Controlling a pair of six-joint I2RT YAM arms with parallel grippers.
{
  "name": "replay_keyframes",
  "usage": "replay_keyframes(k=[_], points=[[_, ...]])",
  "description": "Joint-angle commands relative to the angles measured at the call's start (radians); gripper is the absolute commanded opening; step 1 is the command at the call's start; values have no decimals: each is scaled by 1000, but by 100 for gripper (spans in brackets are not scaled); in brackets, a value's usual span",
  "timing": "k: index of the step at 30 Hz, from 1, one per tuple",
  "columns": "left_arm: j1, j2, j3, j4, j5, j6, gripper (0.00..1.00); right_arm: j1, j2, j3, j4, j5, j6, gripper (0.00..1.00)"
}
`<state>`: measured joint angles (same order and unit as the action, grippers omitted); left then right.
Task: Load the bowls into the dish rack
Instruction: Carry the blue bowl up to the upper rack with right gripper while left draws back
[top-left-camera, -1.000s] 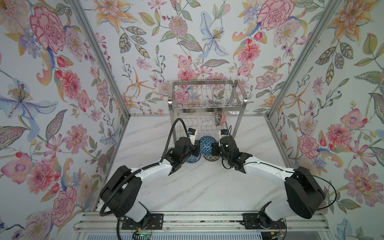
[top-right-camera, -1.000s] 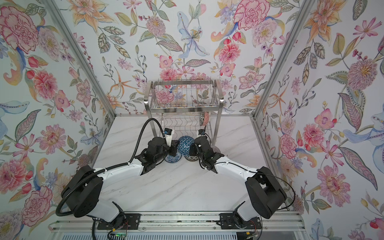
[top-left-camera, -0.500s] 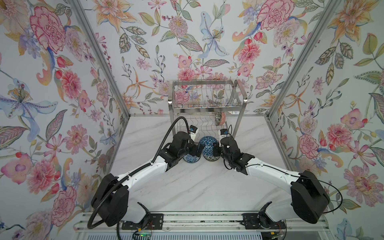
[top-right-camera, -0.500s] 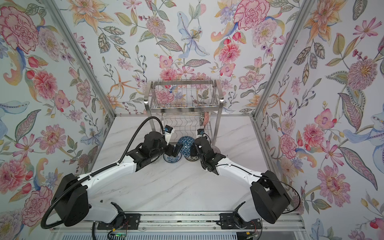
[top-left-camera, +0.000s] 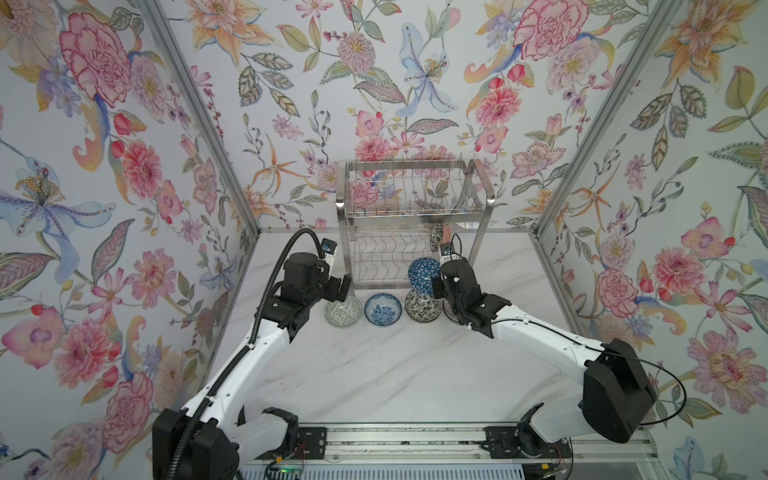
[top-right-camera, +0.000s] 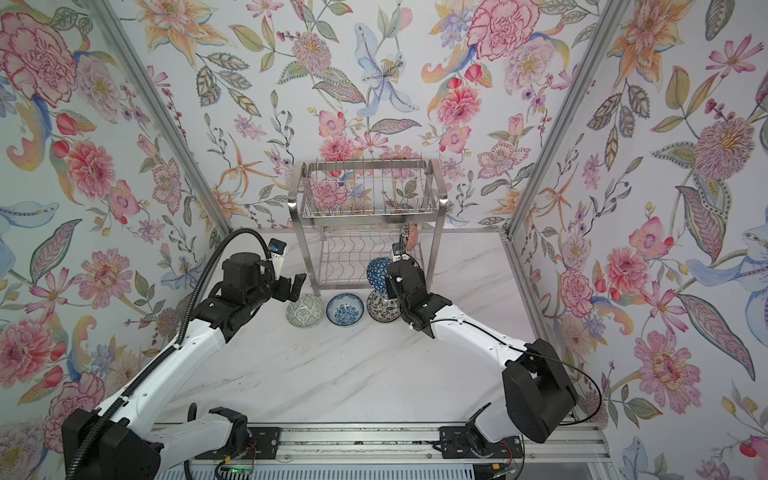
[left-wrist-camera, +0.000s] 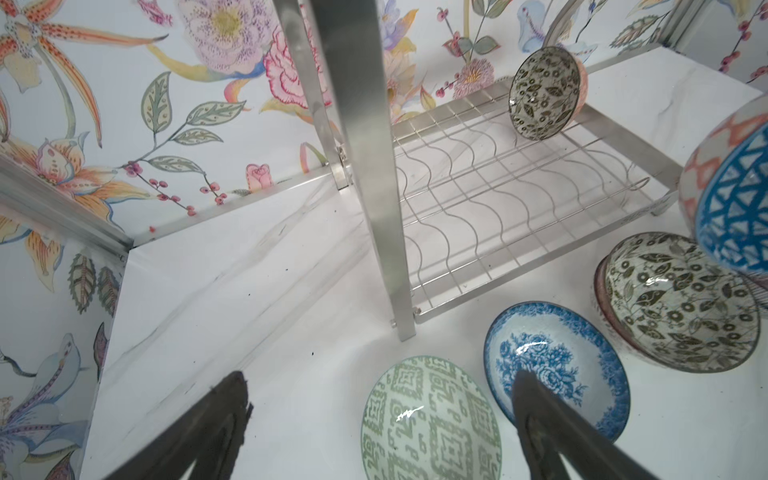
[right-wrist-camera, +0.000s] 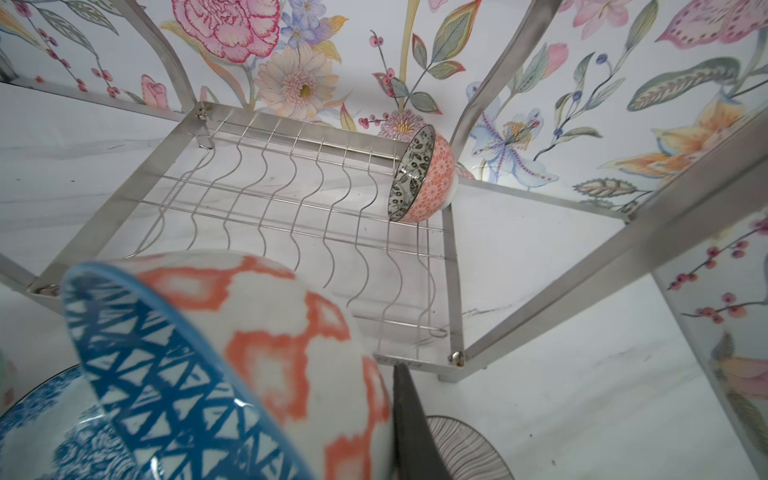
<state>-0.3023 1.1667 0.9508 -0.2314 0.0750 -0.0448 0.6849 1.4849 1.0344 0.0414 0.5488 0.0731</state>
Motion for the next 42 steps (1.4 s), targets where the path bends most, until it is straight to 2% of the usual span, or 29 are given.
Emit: replay_keyframes(k=[1, 8, 16, 22, 33, 42], points=[[35, -18, -34, 25, 33, 28, 99, -6, 44, 65, 27, 134, -142, 0], [48, -9, -53, 44, 66, 13, 99, -16, 152, 147, 127, 230, -335, 0], [47, -15, -55, 52, 73, 8, 99, -21, 348, 261, 363, 390, -667, 0], [47, -16, -55, 50, 77, 8, 99, -58, 482, 386, 388, 478, -802, 0], [47, -31, -57, 50, 80, 11, 99, -111, 608, 425, 533, 551, -982, 0], [48, -35, -58, 50, 83, 10, 99, -119, 636, 419, 495, 551, -949, 0]])
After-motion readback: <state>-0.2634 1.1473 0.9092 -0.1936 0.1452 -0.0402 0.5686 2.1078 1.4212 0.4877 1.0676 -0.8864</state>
